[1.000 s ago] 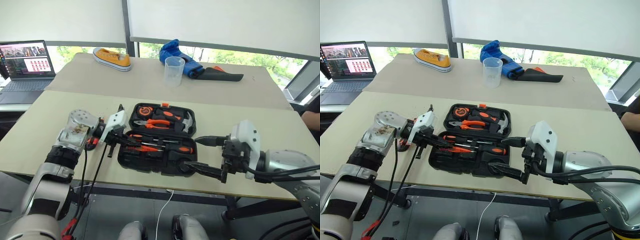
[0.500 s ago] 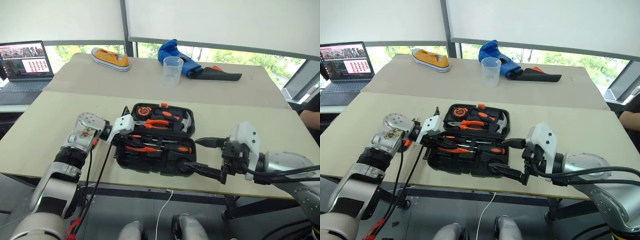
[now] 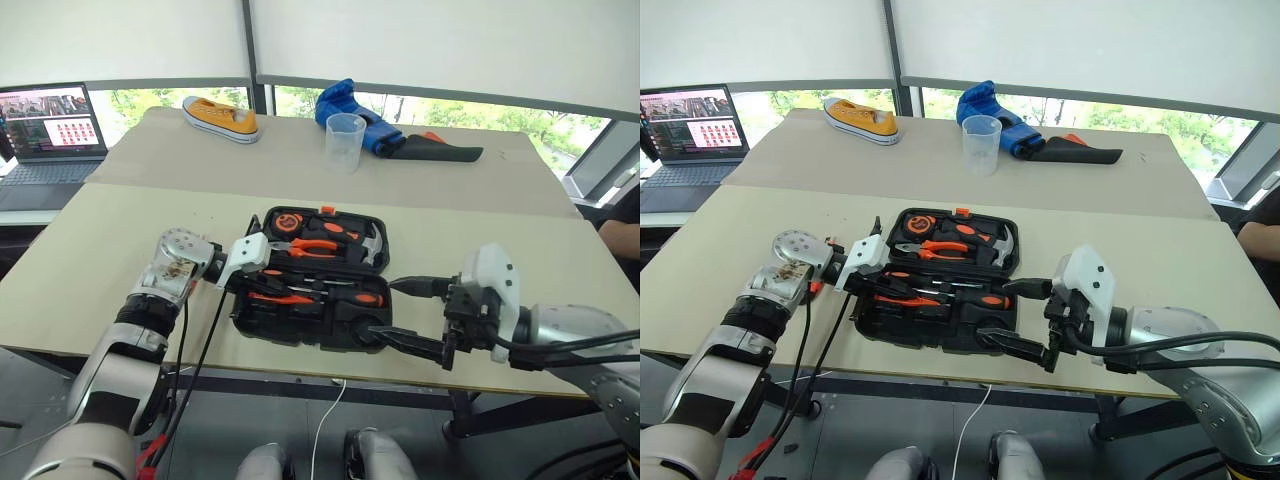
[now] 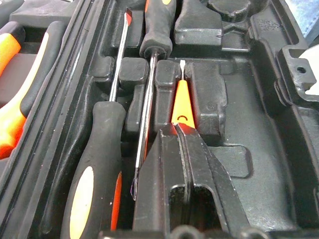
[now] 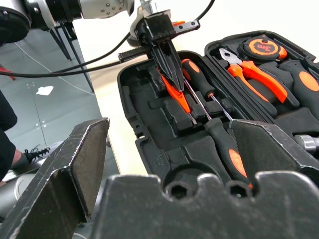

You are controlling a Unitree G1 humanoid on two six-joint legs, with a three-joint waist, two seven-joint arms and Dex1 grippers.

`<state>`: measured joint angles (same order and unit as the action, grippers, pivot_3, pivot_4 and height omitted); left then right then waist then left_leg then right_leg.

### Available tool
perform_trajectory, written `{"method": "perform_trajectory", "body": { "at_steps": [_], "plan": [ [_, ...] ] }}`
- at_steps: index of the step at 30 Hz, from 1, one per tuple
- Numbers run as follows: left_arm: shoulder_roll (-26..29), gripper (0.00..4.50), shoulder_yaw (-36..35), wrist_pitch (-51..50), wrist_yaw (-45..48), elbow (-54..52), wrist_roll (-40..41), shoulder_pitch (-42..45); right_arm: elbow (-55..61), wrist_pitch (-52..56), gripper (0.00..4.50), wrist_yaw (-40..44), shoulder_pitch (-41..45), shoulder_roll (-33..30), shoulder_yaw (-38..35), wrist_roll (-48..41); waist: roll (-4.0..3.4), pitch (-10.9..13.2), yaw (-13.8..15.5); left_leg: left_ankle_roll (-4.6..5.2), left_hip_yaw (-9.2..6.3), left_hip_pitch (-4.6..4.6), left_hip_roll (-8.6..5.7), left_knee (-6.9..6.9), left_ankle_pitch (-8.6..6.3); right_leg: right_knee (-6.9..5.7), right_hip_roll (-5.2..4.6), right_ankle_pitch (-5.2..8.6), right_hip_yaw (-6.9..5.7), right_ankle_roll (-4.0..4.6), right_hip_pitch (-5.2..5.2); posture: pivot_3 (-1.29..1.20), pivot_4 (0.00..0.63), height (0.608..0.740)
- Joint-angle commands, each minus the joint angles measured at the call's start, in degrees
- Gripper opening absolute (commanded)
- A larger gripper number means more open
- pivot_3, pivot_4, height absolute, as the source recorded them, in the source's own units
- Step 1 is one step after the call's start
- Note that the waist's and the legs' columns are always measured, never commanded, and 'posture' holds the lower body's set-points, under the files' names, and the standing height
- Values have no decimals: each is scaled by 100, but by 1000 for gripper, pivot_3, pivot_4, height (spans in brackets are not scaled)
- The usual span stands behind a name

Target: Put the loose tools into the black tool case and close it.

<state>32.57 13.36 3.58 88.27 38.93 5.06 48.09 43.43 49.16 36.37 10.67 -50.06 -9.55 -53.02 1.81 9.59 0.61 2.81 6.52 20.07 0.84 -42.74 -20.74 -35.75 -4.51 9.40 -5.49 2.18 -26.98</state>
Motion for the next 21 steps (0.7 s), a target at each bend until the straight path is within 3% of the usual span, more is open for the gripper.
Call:
{"method": "perform_trajectory", "body": {
  "at_steps": [1,7,12,16,21],
  "plan": [
    [431,517,-482,-983,-67,-902,474,-275,-15,-136,4500,87,224,2,104,82,0,0,-28,0,0,0,1,0,0,-1,2,0,1,0,0,0,150,724],
    [1284,2544,-2025,-3364,-1207,-3307,1530,-1596,-648,-341,4500,492,983,297,652,326,-1,0,-125,-1,-3,1,9,2,0,-1,4,1,4,-1,-5,0,150,724],
    [1388,4372,-3647,-4579,-2542,-4880,1975,-3146,-1222,-650,4500,1076,1620,548,1181,733,-3,1,-126,-3,-4,-11,6,10,-1,-2,-8,3,8,-2,-4,0,150,724],
    [1116,4445,-4500,-5085,-3516,-5619,2008,-4130,-1615,-856,4500,1509,1996,718,1513,1025,-5,2,-76,-4,-5,-11,6,11,-1,-2,-11,3,1,-1,-4,0,150,724],
    [990,4445,-4702,-5480,-4296,-5932,2050,-4529,-1948,-1008,4500,1846,2231,859,1700,1283,-5,2,16,-6,-4,-13,-2,12,-1,-4,-23,3,-8,0,-1,0,150,724]
  ]
}}
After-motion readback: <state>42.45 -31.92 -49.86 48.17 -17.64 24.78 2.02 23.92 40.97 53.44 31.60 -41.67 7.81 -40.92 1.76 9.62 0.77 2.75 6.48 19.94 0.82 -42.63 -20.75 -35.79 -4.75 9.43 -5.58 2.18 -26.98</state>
